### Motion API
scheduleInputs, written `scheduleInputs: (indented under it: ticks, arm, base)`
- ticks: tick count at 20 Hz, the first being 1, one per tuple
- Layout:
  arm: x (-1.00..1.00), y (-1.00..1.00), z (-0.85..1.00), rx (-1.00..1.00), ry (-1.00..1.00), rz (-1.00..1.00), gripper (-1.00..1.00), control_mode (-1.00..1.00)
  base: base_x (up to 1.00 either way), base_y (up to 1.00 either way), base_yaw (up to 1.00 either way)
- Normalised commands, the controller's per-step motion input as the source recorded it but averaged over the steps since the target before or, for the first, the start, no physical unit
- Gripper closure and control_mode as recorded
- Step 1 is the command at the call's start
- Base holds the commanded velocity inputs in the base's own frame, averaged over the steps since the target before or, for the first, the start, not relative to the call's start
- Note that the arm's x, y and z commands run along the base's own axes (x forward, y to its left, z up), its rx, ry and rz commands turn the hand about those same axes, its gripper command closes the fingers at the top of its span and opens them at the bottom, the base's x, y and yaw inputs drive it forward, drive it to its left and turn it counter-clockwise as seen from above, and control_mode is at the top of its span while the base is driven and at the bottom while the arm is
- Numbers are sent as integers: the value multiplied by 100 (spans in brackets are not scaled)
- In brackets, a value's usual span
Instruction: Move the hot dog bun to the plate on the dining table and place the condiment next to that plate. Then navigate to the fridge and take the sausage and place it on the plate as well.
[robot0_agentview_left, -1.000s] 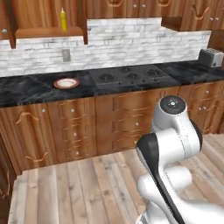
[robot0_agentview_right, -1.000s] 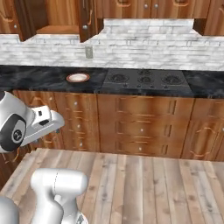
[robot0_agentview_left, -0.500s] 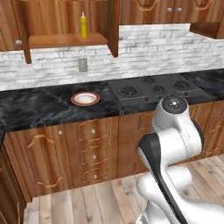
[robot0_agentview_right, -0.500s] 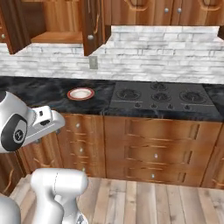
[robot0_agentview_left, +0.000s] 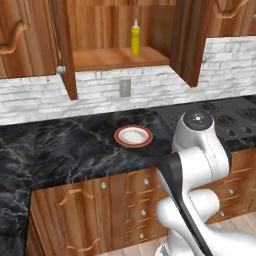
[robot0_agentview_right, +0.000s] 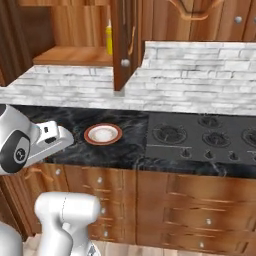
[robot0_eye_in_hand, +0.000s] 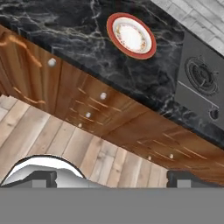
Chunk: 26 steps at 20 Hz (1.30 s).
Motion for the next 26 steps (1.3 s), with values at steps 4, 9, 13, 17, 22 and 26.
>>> scheduleInputs:
  ticks: [4, 9, 13, 17, 22, 26]
  arm:
    - [0, 0, 0, 0, 0, 0, -100, 100]
    - [0, 0, 0, 0, 0, 0, -100, 100]
    - [0, 0, 0, 0, 0, 0, -100, 100]
    - [14, 10, 5, 5, -14, 2, -100, -100]
    - [26, 6, 49, 8, -38, 2, -100, -100]
    - [26, 0, 69, 10, -14, 0, -100, -100]
  base:
    - [95, 44, 0]
    - [79, 14, 2]
    - [67, 16, 1]
    - [24, 11, 0]
    - [0, 0, 0]
    - [0, 0, 0]
